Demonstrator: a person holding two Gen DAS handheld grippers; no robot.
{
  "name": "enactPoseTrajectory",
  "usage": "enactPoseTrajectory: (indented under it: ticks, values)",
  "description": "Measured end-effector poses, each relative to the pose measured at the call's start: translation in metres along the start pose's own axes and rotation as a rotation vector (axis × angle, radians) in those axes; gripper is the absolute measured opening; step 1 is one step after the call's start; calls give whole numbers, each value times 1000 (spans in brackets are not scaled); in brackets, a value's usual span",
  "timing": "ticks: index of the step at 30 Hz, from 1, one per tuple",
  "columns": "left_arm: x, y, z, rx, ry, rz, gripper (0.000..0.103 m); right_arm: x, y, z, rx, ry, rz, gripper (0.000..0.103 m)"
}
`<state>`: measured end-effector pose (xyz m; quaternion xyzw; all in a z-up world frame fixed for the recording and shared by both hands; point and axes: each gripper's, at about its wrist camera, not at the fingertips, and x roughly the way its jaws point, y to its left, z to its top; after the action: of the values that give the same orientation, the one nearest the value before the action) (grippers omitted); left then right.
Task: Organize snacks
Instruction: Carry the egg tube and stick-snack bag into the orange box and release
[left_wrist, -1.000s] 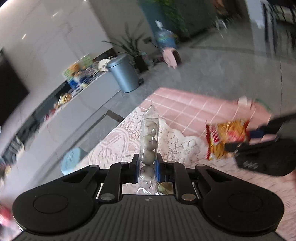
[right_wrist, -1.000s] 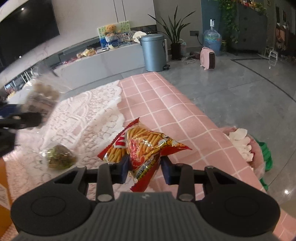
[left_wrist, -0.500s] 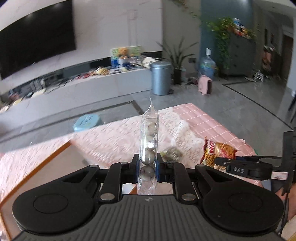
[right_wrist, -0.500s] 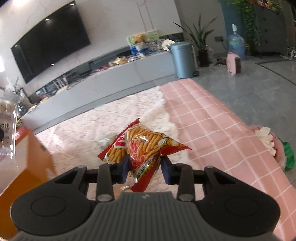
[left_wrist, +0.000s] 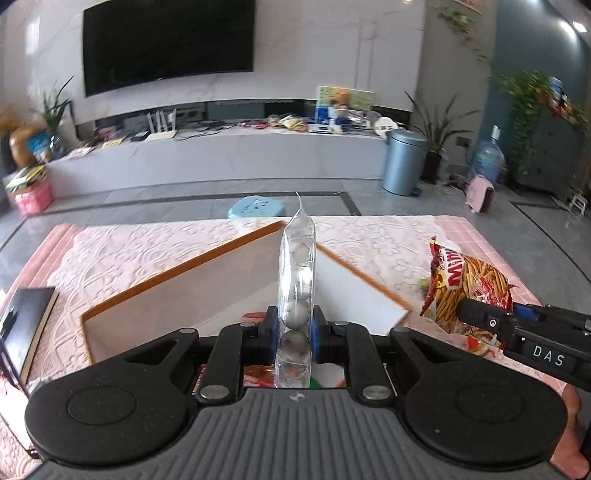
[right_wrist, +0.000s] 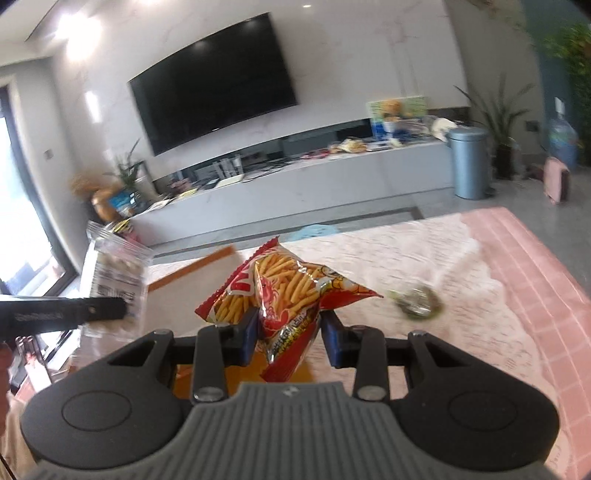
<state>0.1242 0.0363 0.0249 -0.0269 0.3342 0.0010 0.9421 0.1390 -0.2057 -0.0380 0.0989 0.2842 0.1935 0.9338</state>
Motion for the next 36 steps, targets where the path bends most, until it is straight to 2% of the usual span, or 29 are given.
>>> enactPoseTrajectory:
  ticks: [5,10,14,23,24,25,29,36]
  values:
    - [10,25,-2,-89,24,-36,18,18,43,7,-56,28,25,34]
    - [25,45,-5,-139,68,-38,18,43,73,11,-153,76,19,34]
    - [38,53,-2,-113,88,-9,18,69,86,13,-206,137,-29,35]
    - [82,56,4,-37,152,0,18,118,100,15,-301,253,-127,35]
    - [85,58,2,-42,154,-7,15,124,101,15,-306,268,-136,35]
    - [89,62,2,-54,156,-24,8,128,101,15,-310,278,-143,35]
    - [91,73,0,-78,143,-61,7,145,105,12,-345,319,-173,35]
    - [88,74,-5,-43,126,-30,9,168,115,7,-391,365,-210,35]
